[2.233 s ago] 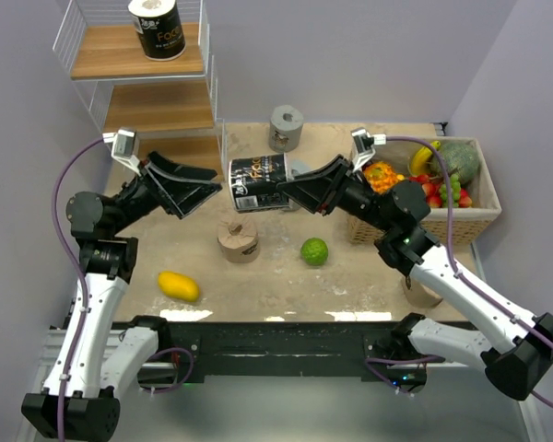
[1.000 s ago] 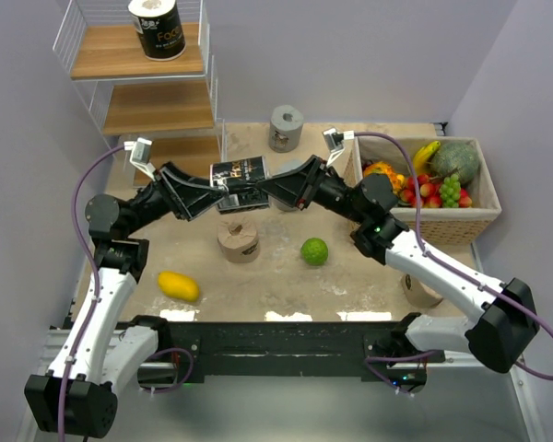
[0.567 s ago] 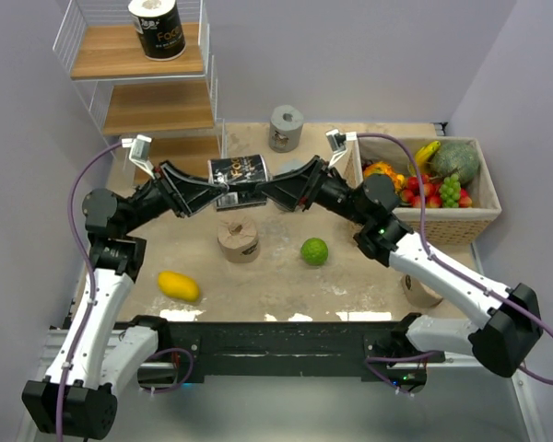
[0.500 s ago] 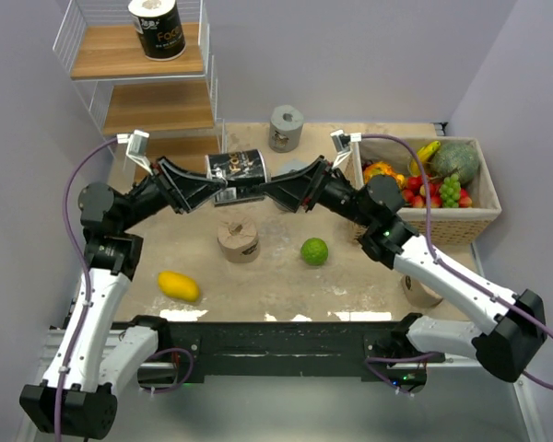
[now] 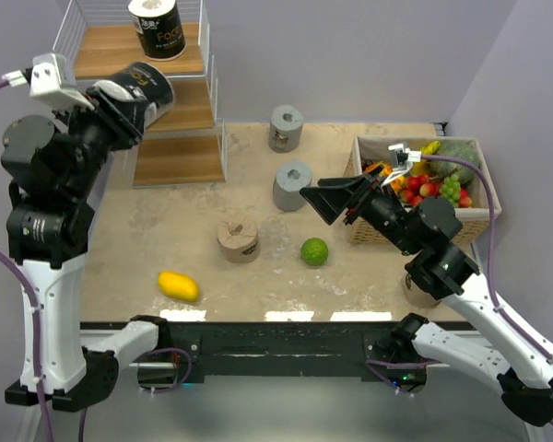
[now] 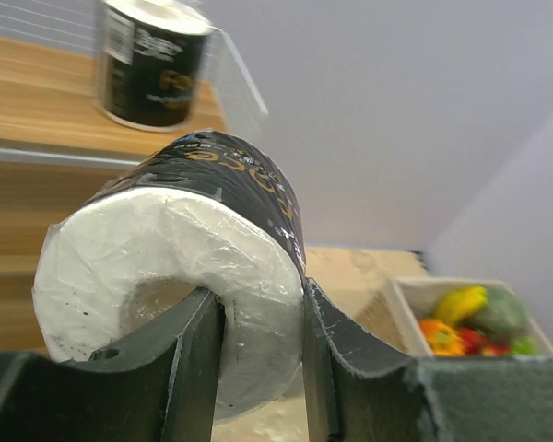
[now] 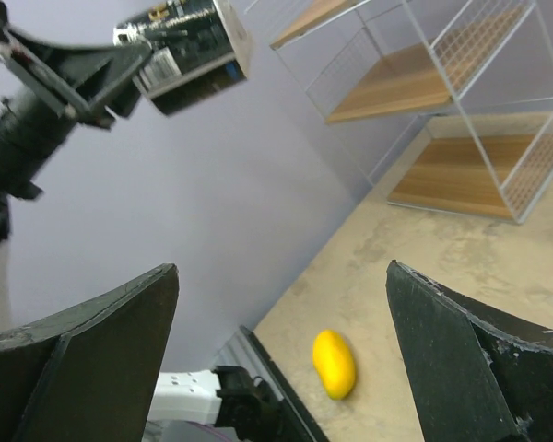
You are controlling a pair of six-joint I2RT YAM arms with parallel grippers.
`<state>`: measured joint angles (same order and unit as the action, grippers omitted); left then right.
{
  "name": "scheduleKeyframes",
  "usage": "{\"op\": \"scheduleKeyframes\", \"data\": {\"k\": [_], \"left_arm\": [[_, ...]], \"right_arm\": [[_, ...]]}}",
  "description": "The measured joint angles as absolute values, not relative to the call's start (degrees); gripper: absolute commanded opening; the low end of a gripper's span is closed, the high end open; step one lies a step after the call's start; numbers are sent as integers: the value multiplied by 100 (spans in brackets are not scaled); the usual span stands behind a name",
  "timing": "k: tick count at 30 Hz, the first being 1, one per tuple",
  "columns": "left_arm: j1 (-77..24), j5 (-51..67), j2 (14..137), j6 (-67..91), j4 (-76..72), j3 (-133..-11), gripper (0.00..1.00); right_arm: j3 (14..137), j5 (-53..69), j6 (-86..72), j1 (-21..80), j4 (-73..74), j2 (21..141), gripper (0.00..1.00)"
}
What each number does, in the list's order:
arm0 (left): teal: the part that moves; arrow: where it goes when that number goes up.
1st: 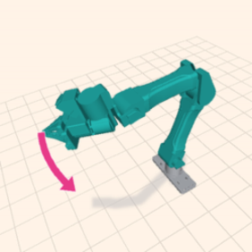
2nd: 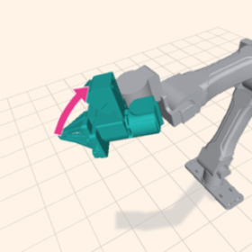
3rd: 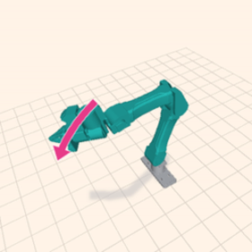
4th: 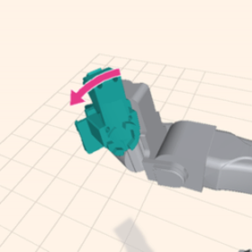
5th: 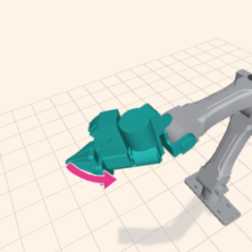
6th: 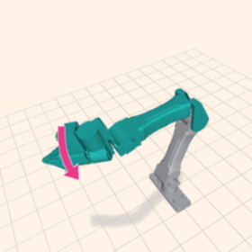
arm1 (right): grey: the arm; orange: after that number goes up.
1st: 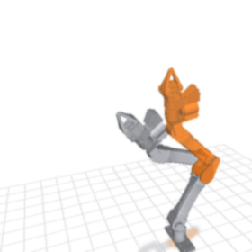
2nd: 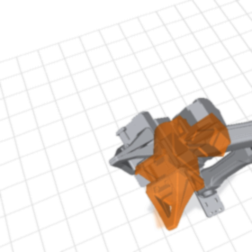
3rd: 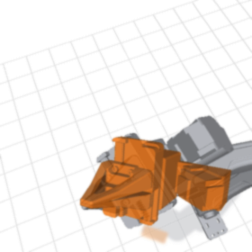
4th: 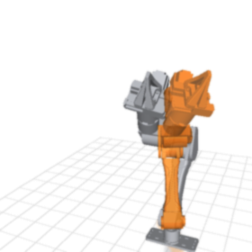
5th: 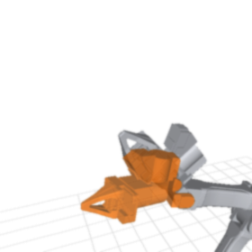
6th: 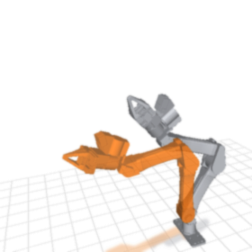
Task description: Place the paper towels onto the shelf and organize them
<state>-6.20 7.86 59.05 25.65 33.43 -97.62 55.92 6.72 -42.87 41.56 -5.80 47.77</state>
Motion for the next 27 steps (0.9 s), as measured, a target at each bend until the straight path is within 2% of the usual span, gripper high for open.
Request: {"op": "scheduleKeyframes", "data": {"k": [6, 16, 27], "left_arm": [[-620, -762, 7216, 1861, 4093, -11349, 36], [-617, -1992, 8652, 1061, 4239, -12589, 40], [-593, -2386, 8838, 615, 3588, -12728, 41]], "right_arm": [[5666, 399, -3822, 4158, 209, 4442, 99], [5754, 110, -3242, 4158, 751, 3940, 99], [5774, 40, -2987, 4158, 987, 3898, 99]]}}
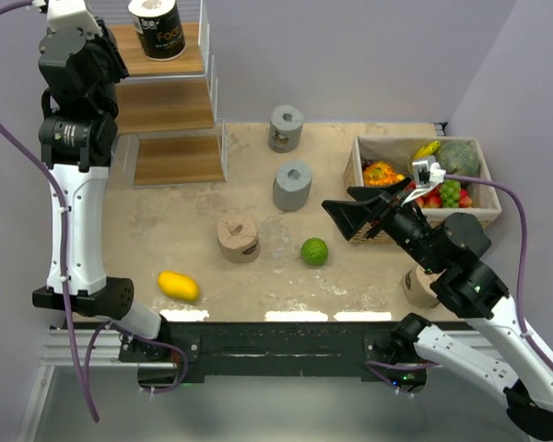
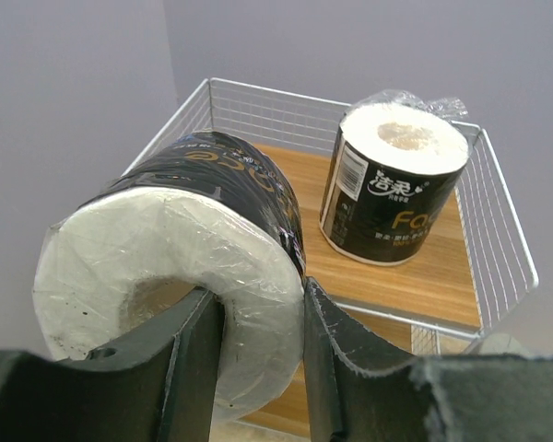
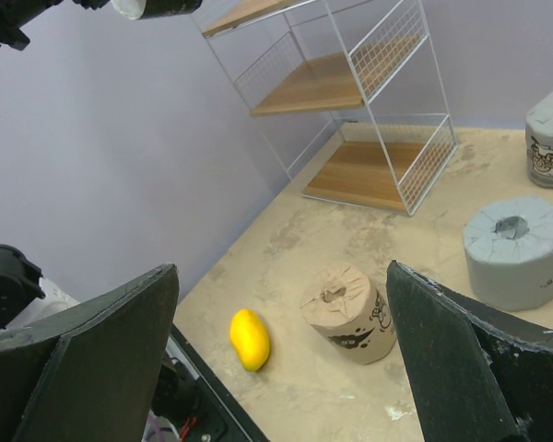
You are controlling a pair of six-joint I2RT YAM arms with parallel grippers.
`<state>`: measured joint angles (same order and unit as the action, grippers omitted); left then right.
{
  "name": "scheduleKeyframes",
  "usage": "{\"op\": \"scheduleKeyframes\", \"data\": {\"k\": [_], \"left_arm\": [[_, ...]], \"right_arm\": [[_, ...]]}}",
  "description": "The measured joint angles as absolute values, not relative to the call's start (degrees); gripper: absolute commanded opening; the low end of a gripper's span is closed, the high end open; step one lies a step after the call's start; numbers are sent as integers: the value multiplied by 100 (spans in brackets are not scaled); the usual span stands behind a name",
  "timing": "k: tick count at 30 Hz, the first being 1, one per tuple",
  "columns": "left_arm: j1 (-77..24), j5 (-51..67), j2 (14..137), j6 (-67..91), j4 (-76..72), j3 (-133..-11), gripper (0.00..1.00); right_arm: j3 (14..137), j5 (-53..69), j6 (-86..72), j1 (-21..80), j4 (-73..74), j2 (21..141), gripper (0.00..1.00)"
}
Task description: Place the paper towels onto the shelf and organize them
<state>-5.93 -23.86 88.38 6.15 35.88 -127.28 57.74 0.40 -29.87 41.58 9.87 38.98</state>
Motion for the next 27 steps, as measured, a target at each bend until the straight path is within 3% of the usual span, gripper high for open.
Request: {"op": "scheduleKeyframes", "data": {"k": [27], "left_arm": [[115, -1822, 10200, 316, 2368, -13369, 50]], "right_arm": [[5988, -231, -2786, 4158, 1004, 3809, 99]]}}
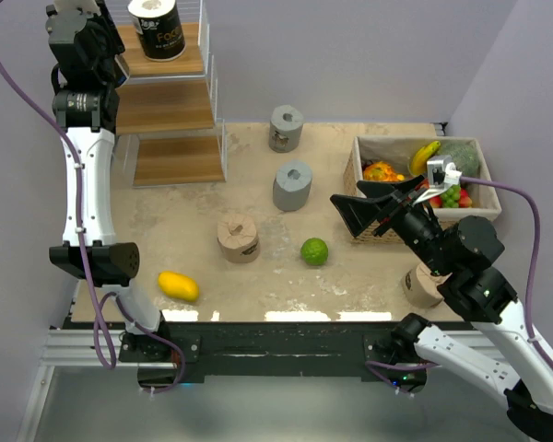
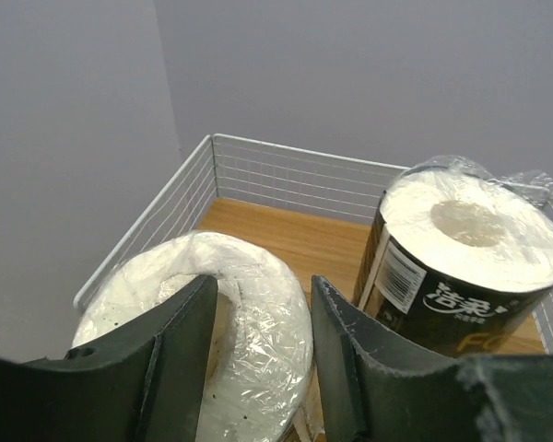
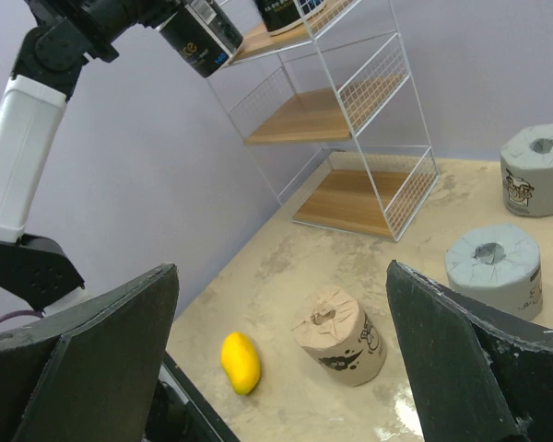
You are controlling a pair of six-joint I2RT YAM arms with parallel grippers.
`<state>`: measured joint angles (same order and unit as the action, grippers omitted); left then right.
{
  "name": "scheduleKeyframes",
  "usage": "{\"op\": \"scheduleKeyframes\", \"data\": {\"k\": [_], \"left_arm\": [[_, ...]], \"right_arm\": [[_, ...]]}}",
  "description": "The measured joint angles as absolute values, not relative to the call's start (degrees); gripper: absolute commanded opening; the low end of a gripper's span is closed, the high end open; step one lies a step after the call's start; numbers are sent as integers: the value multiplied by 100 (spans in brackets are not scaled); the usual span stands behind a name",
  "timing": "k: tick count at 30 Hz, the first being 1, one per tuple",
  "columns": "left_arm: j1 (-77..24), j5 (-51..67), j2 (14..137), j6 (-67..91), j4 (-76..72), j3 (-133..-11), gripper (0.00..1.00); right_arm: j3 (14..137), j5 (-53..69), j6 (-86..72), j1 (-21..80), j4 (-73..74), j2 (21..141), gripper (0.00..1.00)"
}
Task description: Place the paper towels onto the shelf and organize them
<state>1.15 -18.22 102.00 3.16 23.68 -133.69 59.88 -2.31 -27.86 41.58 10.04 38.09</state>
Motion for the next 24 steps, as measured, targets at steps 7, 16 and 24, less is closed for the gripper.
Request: {"op": "scheduleKeyframes", "data": {"k": [7, 16, 24], "left_arm": [[541, -1415, 10300, 346, 2167, -13369, 51], [624, -937, 10479, 392, 1699, -13364, 52], [626, -563, 10707, 587, 1055, -13360, 53]], "right_arm": [[6016, -296, -2781, 4158, 1028, 3776, 99], [6239, -355, -2731, 4158, 1144, 3850, 99], [6281, -467, -2692, 4158, 1251, 3830, 99]]}}
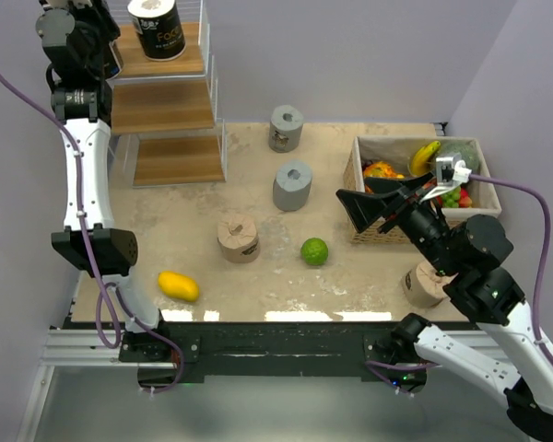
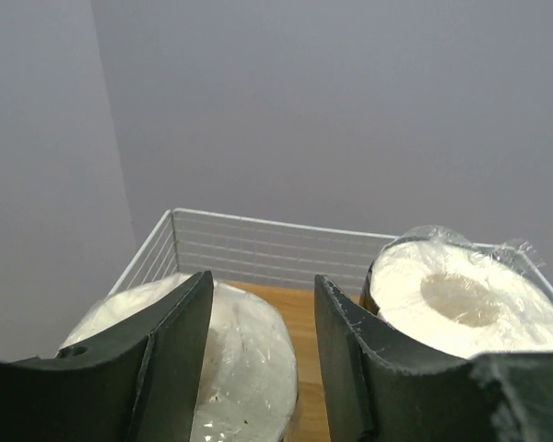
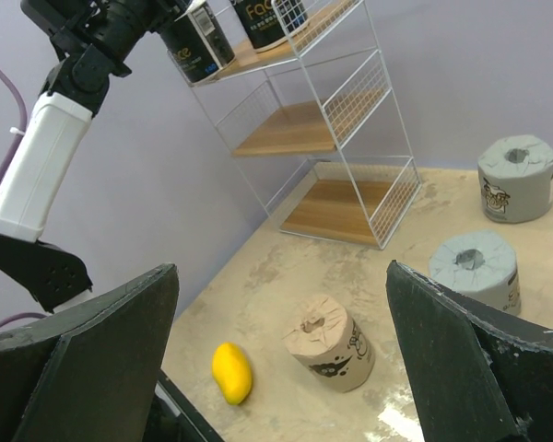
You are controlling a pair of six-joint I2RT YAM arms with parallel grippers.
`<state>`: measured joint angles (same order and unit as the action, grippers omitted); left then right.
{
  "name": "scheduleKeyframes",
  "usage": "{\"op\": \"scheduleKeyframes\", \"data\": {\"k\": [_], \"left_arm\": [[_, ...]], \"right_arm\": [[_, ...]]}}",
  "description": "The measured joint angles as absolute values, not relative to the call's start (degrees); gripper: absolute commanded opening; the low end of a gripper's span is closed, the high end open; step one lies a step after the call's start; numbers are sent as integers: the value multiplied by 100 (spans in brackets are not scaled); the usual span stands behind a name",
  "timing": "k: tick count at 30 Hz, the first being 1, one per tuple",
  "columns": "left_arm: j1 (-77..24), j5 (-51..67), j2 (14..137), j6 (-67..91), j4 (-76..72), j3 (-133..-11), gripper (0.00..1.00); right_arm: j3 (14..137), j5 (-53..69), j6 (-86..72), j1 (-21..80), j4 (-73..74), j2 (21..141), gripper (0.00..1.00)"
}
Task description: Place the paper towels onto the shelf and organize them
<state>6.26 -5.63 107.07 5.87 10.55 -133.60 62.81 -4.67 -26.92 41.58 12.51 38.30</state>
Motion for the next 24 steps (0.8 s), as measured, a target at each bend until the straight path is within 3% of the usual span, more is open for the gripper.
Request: {"op": "scheduleKeyframes", "data": {"k": [3, 10, 17, 24], "left_arm": [[626, -445, 10860, 652, 698, -13402, 56], [633, -270, 10973, 786, 316, -13467, 78], [637, -117, 10875, 974, 16, -13513, 80], [639, -150, 10134, 1096, 270, -13255, 76]], "right_arm": [[6396, -502, -2663, 4158, 1286, 3898, 99], [6493, -517, -2574, 4158, 1291, 3935, 99], [6493, -504, -2556, 4158, 1299, 3929, 99], [6493, -497, -2550, 4158, 1404, 3828, 99]]}}
